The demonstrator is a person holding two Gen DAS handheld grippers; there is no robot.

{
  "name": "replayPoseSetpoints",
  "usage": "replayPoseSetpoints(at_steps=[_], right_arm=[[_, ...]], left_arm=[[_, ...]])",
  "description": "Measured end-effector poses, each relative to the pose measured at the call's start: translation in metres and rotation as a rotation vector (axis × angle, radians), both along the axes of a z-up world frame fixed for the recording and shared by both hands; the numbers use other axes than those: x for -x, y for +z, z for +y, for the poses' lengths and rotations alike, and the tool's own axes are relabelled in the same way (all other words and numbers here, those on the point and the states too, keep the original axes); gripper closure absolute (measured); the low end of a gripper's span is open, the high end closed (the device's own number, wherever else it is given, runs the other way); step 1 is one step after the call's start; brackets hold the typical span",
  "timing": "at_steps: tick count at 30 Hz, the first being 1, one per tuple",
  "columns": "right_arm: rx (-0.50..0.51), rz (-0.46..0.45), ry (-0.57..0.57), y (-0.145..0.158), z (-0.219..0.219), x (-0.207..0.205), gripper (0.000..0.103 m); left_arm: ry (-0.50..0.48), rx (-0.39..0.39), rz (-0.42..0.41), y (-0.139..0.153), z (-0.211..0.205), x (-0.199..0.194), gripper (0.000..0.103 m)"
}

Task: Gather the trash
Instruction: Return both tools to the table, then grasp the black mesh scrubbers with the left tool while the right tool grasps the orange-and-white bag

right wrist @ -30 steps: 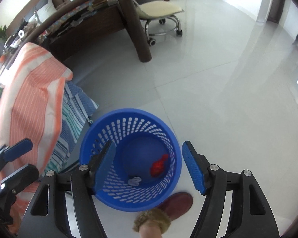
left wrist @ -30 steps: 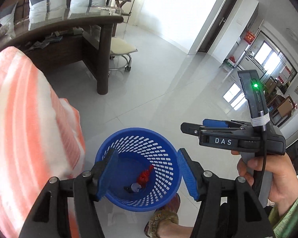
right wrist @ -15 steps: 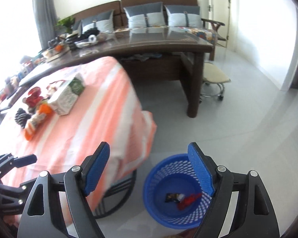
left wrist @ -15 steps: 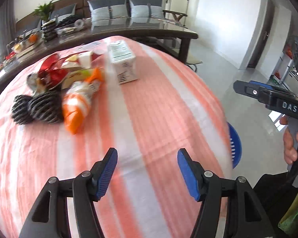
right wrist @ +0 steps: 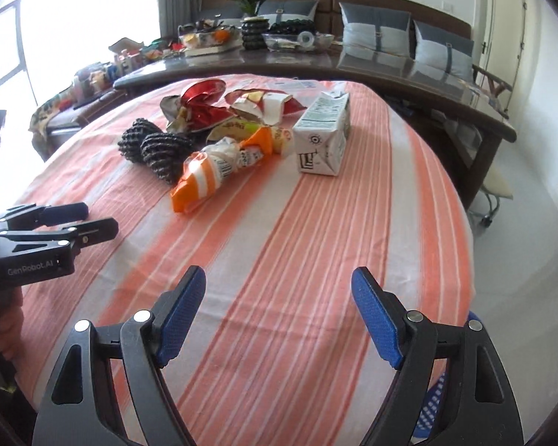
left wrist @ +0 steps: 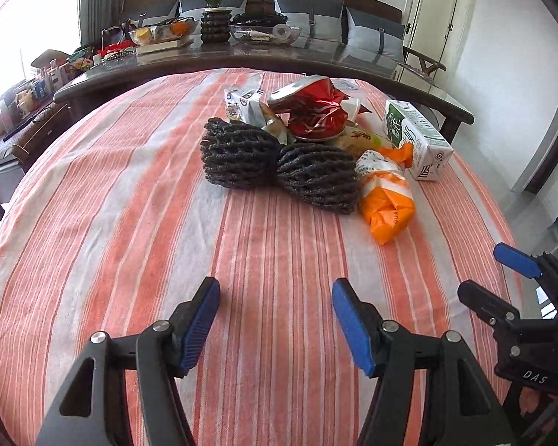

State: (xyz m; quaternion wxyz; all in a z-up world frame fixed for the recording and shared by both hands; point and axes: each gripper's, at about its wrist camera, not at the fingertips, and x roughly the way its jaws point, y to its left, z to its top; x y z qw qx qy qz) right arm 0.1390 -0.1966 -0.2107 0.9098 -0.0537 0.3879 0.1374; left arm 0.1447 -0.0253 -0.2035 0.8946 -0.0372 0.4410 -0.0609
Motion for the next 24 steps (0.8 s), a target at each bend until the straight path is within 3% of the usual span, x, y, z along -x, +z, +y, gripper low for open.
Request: replayPoseSetpoints(at_steps=[6,10,14,19,24], right_arm=[[0.02,0.02,0.003,-0.01,0.01,-0.002,0.021],[0.022,0.022,0.009,-0.012,0.012,-0.002,0.019],[0.013,0.025,0.019,-0.011,0.013,-0.002,0.018],[-0.001,0.032,0.025,-0.009,0.014,-0.004,0.018],[-0.01,0.046,0.023,-0.008,0.012,-0.005,0.018]], left_arm=[[0.048,0.039,-0.057,0.026,-0.016,-0.031,0.039],[0.082,-0.002,-0.057,0.033,-0.037,-0.055,0.039],[0.126,-0.073,-0.018,0.017,-0.051,-0.074,0.039],[0.181,-0.041,0.001,0.007,-0.02,-0.068,0.039],[0.218,-0.09,0.013,0.003,0.032,-0.046,0.039]])
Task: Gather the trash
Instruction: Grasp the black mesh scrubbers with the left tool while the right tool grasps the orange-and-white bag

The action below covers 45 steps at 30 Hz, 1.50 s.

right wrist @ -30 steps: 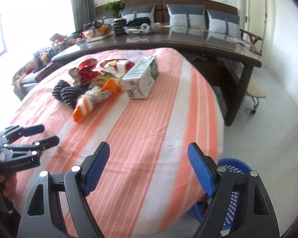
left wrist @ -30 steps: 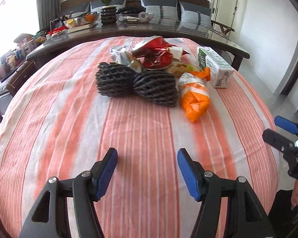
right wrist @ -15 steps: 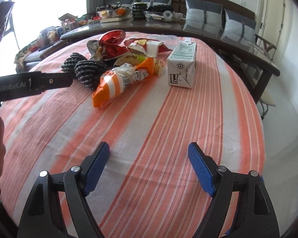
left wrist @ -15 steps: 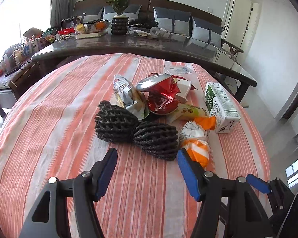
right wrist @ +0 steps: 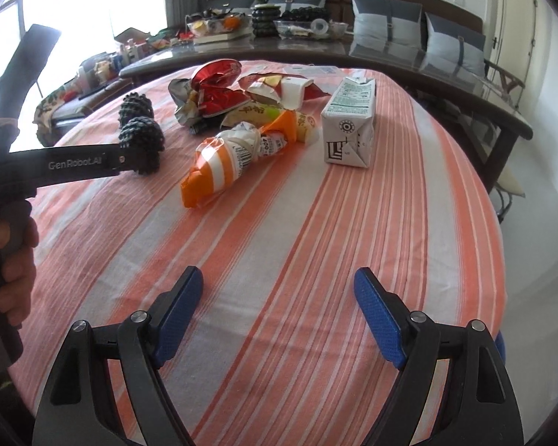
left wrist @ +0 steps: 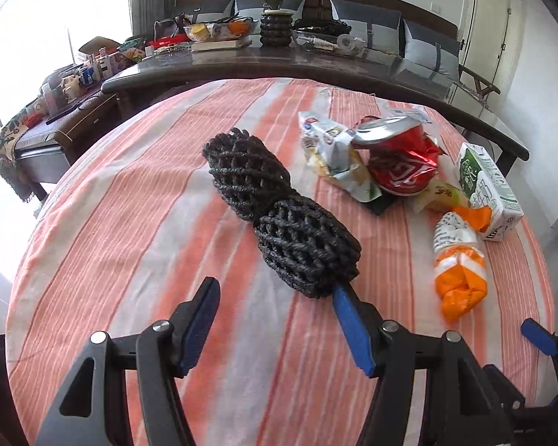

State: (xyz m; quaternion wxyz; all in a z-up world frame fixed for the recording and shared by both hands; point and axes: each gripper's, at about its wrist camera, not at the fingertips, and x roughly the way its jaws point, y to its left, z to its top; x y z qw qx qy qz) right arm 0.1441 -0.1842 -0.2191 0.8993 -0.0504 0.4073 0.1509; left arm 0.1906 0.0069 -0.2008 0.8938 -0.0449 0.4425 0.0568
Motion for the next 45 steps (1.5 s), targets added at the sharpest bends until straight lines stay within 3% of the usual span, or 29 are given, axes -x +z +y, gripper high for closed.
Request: replayPoseSetpoints(at_steps=[3,10,12,16,22,26,27,28,33,36,40,45], right_arm=[[0.011,0.001,0.003,-0.001,0.003,-0.001,0.018],[0.034,-0.006,0.003,-0.004,0.011,-0.001,0.013],[0.03,-0.004,0.0,-0.004,0.01,-0.001,0.012],[0.031,-0.006,0.0,-0.004,0.009,-0.001,0.012],[0.03,-0.005,0.001,-0.005,0.009,-0.001,0.012],[0.026,0.0,0.0,-0.005,0.009,-0.002,0.011],[0.025,0.001,0.0,-0.005,0.009,-0.002,0.011],[0.024,0.002,0.001,-0.005,0.008,-0.003,0.01],[0.023,0.012,-0.009,-0.003,0.009,-0.004,0.01],[-0.048,0.024,-0.005,0.005,0.016,-0.008,0.01],[-0.103,0.025,-0.017,0.012,0.035,-0.028,0.01],[-0.076,0.012,-0.069,0.011,0.05,-0.064,0.017]], left_arm=[[0.026,0.015,0.02,-0.005,0.028,0.009,0.039],[-0.02,0.195,-0.047,0.01,0.044,0.017,0.036],[-0.01,0.197,-0.053,0.017,0.044,0.01,0.03],[0.037,0.215,-0.055,0.021,0.053,0.002,0.029],[0.056,0.2,0.006,0.008,0.055,-0.025,0.028],[0.028,0.184,0.006,0.003,0.056,-0.031,0.029],[0.004,0.182,-0.003,0.003,0.055,-0.029,0.041],[-0.025,0.178,-0.002,0.003,0.055,-0.028,0.061],[-0.191,0.159,0.002,0.003,0.044,-0.004,0.062],[-0.281,0.152,0.017,0.004,0.031,0.015,0.062],[-0.325,0.131,0.021,0.008,0.017,0.03,0.059],[-0.314,0.041,0.007,0.011,0.008,0.036,0.058]])
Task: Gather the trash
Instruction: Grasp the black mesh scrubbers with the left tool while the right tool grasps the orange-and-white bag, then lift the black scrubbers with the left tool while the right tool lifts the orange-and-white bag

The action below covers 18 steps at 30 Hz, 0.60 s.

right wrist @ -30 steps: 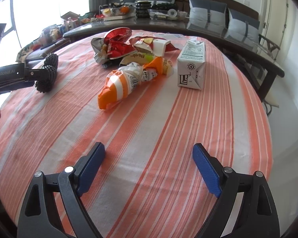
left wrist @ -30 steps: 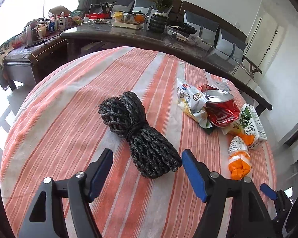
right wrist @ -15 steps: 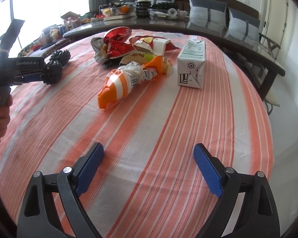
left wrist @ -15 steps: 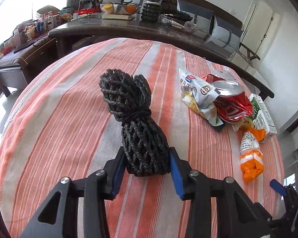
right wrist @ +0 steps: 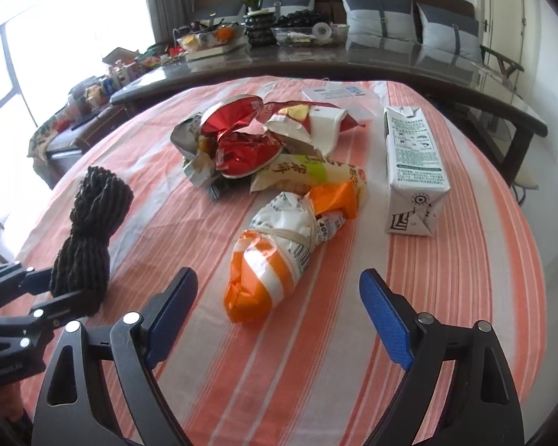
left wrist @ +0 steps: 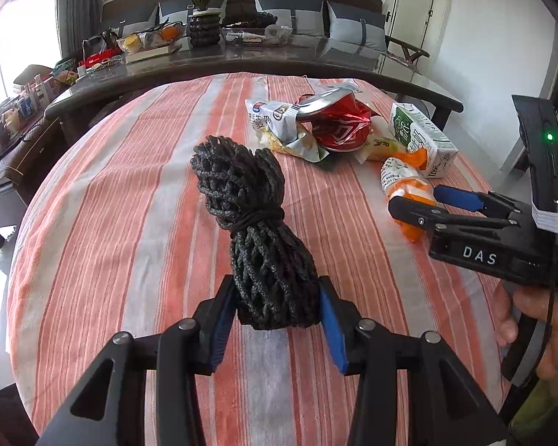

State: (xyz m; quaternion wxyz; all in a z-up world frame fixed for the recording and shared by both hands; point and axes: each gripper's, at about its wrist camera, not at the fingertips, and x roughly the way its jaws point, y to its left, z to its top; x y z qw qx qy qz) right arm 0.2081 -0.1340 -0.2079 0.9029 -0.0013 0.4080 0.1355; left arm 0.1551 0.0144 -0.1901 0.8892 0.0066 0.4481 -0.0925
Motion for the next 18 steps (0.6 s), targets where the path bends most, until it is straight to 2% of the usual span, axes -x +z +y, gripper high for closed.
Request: replayPoseSetpoints(at_steps=[2,3,4,7,18], right_arm=[[0.026,0.009,-0.001,-0.004,0.001,-0.007,0.032],[0.028,0.023,0.016,-0.006,0.002,-0.008,0.051],[0.013,0.027,0.033,-0.006,0.002,-0.007,0.06],[0.061,0.012,0.051,-0.003,0.004,0.004,0.06],[0.057,0.006,0.067,0.003,-0.021,0.046,0.06]], left_arm=[[0.006,-0.014,-0.003,0.0,0.0,0.0,0.058],[0.008,-0.023,-0.006,0.0,0.0,0.0,0.057],[0.009,-0.032,-0.01,0.0,-0.001,0.0,0.056],[0.011,-0.044,-0.014,0.0,-0.001,0.0,0.056],[0.023,-0.067,-0.021,-0.001,-0.001,0.002,0.054]])
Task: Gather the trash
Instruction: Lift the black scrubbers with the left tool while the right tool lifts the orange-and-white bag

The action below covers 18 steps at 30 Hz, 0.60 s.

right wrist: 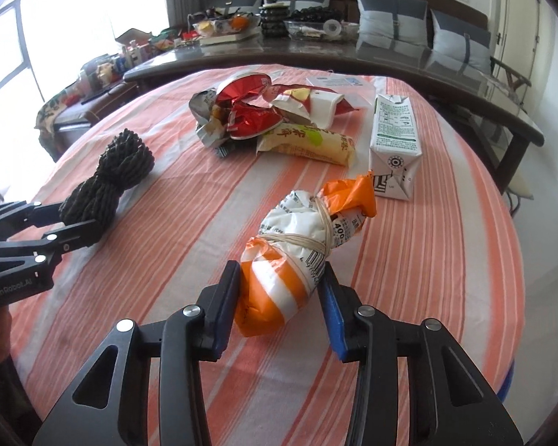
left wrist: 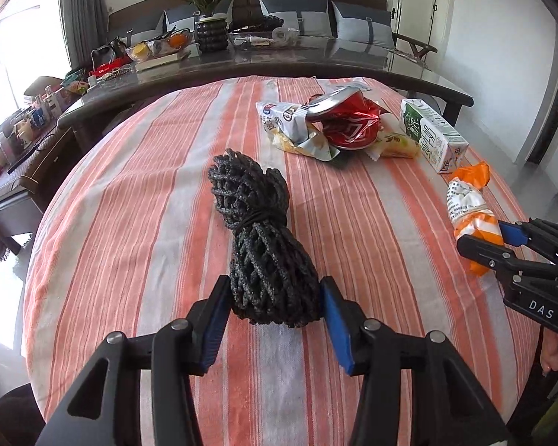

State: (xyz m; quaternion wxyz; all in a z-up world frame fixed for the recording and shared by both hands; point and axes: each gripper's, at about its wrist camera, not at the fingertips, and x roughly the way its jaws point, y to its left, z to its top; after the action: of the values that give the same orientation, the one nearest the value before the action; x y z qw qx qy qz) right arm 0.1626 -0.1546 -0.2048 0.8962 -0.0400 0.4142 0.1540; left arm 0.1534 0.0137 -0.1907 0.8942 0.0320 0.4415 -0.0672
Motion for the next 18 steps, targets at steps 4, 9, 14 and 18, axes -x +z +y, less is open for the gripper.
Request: replayPoseSetpoints(at_steps=[4,9,14,18], right_arm=[[0.006,-0.005,-0.003,0.0,-0.007,0.006,0.06],[-0.002,0.012,-0.001,-0.004,-0.011,0.004,0.059],[-0.036,0.012,0.003,-0.003,-0.017,0.007,0.045],[-0.064,0.003,0.001,0.002,-0.023,0.011,0.034]], left_arm=[[-0.001,-0.009,0.0,0.0,-0.002,0.001,0.054],[0.0,0.008,0.0,0.002,0.001,0.005,0.038],[-0.004,0.069,0.004,0.006,0.015,0.013,0.035],[-0.019,0.122,0.005,0.012,0.025,0.024,0.035]])
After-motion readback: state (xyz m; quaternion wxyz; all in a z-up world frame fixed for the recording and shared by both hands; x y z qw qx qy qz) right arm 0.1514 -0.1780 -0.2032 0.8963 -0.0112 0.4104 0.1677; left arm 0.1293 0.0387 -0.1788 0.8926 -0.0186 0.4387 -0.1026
